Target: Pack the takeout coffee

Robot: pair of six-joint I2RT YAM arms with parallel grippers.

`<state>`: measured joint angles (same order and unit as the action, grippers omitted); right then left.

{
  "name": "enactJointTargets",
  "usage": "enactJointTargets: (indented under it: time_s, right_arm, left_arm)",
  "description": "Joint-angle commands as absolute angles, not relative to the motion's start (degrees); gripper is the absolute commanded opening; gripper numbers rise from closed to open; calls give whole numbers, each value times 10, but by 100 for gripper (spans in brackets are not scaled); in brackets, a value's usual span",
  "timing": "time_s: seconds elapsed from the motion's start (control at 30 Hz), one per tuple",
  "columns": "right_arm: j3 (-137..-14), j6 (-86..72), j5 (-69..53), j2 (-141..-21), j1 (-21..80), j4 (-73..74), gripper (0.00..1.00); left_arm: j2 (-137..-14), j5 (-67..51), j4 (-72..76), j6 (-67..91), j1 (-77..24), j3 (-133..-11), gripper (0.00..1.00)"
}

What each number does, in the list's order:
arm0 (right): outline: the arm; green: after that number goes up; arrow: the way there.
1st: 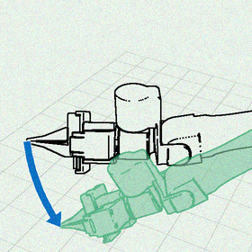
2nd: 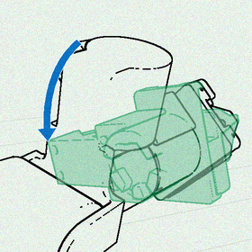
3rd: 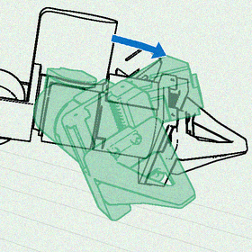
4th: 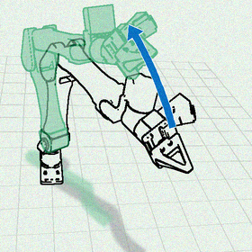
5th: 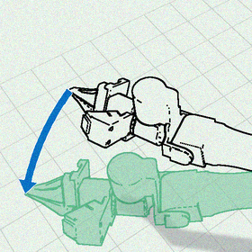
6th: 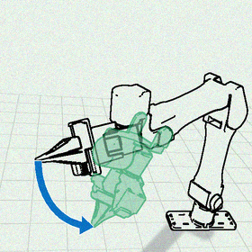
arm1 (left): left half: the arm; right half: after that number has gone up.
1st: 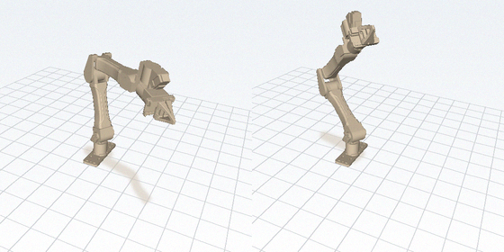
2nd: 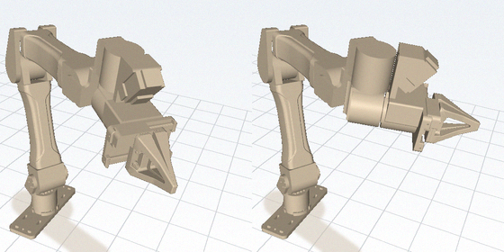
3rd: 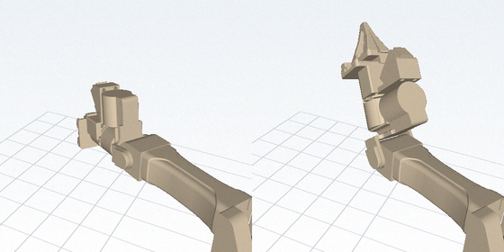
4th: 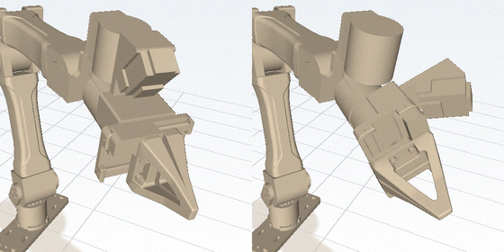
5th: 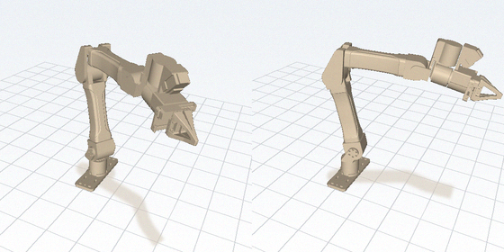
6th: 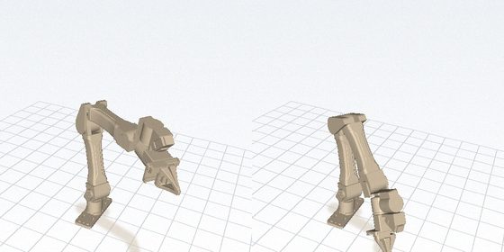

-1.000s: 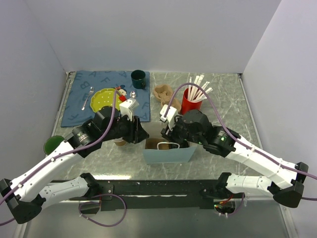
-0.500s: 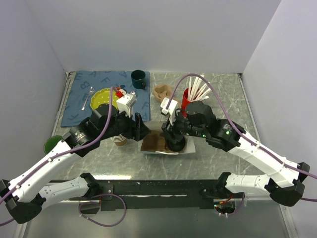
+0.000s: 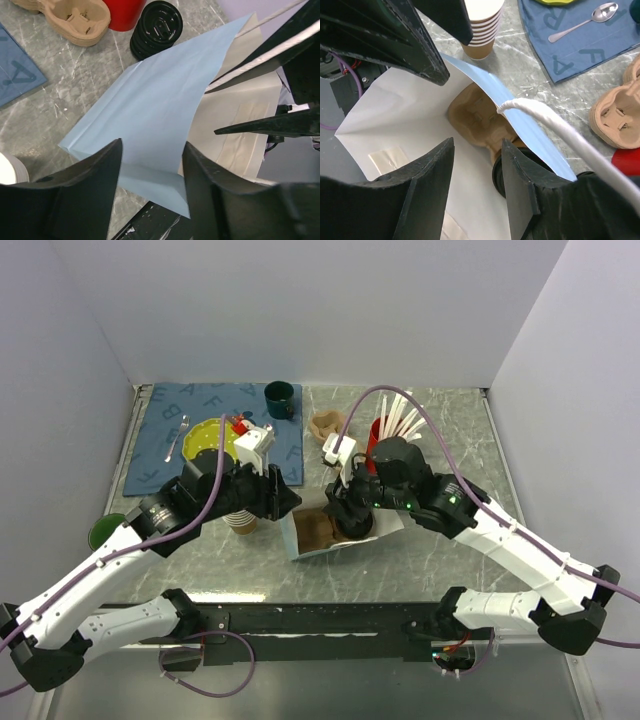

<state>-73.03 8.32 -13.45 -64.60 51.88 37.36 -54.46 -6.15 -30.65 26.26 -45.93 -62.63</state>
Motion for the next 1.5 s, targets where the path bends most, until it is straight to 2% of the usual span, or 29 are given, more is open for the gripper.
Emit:
enactJointTargets:
  time_s: [0.0,0.17,0.37,0.9,1.03,1.23,1.37,1.47]
  right_arm:
    - [-744,80,-156,-650,510,361,50]
    - [-745,83,-170,-655,502,374,51]
    - [-732,79,-178,-648,497,381,51]
    - [-737,79,-227,-674,489,407,55]
    - [-736,78,-222,-669,488,403,60]
    - [-757,87,-226,-675,488,415,58]
    - [-784,73,-202,-676,489,408,56]
    - [-810,53,-133,-673,487,396,54]
  left_arm:
    - [-526,-69,-286,274,-456,-622,54]
    - [-523,-70,-286,279,-455,-616,49]
    - [-523,-62,-289,280,-453,-609,47]
    - [-512,-33,-291,292,-451,-597,51]
    - [-511,-19,-298,287,-451,-599,53]
    - [-505,-18,-298,286,-451,-599,53]
    - [-506,-13,-301,279,-450,-606,54]
    - [-510,-8,-308,272,-450,-624,55]
